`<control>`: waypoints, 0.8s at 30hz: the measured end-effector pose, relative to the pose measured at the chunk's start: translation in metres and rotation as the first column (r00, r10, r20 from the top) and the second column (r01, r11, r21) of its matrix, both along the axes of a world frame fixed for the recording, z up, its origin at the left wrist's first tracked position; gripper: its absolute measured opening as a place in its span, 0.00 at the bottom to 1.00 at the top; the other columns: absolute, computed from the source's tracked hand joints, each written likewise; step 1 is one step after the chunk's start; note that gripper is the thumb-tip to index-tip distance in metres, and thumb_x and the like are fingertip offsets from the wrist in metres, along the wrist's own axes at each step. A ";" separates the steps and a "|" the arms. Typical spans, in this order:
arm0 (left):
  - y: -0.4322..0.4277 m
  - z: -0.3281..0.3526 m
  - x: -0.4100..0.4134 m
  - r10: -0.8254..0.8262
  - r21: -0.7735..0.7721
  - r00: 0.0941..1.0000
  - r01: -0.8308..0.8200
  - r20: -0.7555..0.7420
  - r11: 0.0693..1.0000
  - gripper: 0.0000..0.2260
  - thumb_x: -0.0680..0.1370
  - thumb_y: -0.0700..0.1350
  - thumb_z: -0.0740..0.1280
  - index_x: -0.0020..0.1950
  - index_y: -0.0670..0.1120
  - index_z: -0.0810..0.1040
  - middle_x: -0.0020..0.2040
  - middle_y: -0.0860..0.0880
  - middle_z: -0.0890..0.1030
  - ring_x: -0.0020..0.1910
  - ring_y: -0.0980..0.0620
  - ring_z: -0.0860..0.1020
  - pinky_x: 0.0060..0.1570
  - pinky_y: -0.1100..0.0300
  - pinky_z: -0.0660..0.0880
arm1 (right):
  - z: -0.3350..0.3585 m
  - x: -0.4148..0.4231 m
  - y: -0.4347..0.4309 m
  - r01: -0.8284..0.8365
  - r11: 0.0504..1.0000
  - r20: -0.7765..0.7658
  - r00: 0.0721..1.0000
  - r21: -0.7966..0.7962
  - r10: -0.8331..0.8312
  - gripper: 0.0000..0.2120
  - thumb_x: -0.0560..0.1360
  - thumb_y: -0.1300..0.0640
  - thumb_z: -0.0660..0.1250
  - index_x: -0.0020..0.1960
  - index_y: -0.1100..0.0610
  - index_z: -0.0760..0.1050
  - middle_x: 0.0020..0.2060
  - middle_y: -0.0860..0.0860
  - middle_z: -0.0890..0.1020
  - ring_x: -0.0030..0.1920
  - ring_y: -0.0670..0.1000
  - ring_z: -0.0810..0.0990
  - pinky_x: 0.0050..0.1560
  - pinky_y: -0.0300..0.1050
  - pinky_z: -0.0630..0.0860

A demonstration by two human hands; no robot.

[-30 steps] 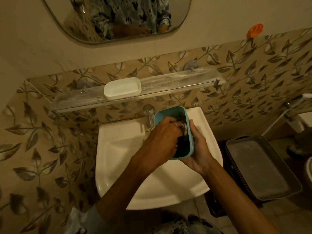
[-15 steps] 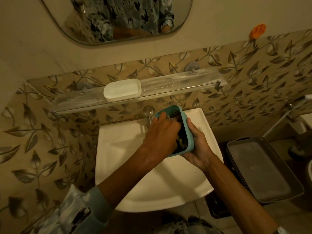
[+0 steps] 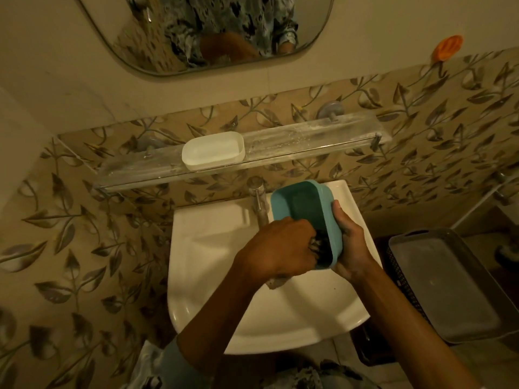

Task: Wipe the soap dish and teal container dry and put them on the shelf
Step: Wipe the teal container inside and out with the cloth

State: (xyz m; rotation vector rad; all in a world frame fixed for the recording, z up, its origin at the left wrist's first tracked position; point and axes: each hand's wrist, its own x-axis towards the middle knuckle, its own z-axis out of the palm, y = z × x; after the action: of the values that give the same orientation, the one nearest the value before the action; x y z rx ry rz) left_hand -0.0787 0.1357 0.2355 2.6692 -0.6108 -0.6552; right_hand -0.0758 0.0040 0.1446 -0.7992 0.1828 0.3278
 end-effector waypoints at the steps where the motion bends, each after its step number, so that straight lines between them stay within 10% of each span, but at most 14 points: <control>1: 0.001 0.003 0.002 -0.007 -0.005 0.999 0.007 -0.049 1.000 0.10 0.76 0.45 0.65 0.56 0.43 0.75 0.47 0.45 0.78 0.39 0.53 0.75 0.35 0.62 0.71 | -0.001 -0.001 0.001 -0.022 1.000 0.004 1.000 -0.020 0.022 0.22 0.73 0.41 0.59 0.54 0.53 0.83 0.50 0.57 0.84 0.50 0.55 0.84 0.50 0.49 0.81; 9: 0.010 0.001 0.012 0.164 -0.293 0.871 -0.325 -0.463 0.899 0.11 0.77 0.39 0.63 0.57 0.39 0.77 0.54 0.38 0.81 0.53 0.42 0.80 0.57 0.45 0.77 | 0.001 -0.002 0.005 -0.025 0.995 0.086 0.996 -0.099 0.034 0.23 0.65 0.36 0.70 0.52 0.50 0.84 0.48 0.53 0.86 0.49 0.52 0.84 0.48 0.46 0.82; 14: 0.006 -0.006 0.004 0.218 -0.484 0.595 -0.777 -0.774 0.403 0.08 0.76 0.37 0.63 0.47 0.44 0.82 0.46 0.43 0.84 0.45 0.47 0.82 0.44 0.57 0.81 | 0.004 0.003 0.001 -0.011 1.000 0.109 0.994 -0.028 0.014 0.31 0.57 0.35 0.77 0.53 0.52 0.83 0.49 0.55 0.85 0.48 0.53 0.84 0.46 0.47 0.82; 20: 0.001 -0.003 0.011 0.037 -0.300 0.298 -0.946 -0.954 -0.124 0.10 0.76 0.46 0.65 0.54 0.43 0.80 0.45 0.42 0.85 0.41 0.44 0.83 0.43 0.51 0.81 | 0.004 -0.003 0.014 -0.018 1.000 0.085 0.996 -0.018 0.020 0.29 0.56 0.35 0.77 0.51 0.50 0.84 0.48 0.54 0.85 0.49 0.53 0.84 0.46 0.48 0.81; 22: -0.004 -0.009 0.008 0.267 -0.492 0.463 -0.869 -0.845 -0.050 0.12 0.77 0.46 0.66 0.59 0.45 0.79 0.50 0.45 0.84 0.47 0.47 0.83 0.47 0.52 0.80 | 0.004 -0.005 0.018 0.003 1.000 0.062 0.998 -0.016 -0.002 0.27 0.57 0.35 0.76 0.51 0.49 0.84 0.48 0.54 0.85 0.49 0.53 0.84 0.48 0.50 0.82; 24: -0.006 -0.018 0.001 0.547 -0.751 0.764 -0.572 -0.342 0.330 0.14 0.78 0.43 0.66 0.63 0.48 0.77 0.55 0.54 0.82 0.51 0.58 0.80 0.51 0.65 0.78 | 0.005 -0.006 0.018 0.025 1.000 0.040 0.999 -0.019 -0.024 0.21 0.64 0.37 0.71 0.51 0.48 0.84 0.49 0.54 0.85 0.50 0.53 0.84 0.52 0.52 0.81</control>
State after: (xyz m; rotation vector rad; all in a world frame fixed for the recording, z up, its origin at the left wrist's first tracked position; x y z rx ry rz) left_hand -0.0779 0.1294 0.2177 1.7209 0.0949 -0.1004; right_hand -0.0821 0.0224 0.1495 -0.8217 0.1583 0.2872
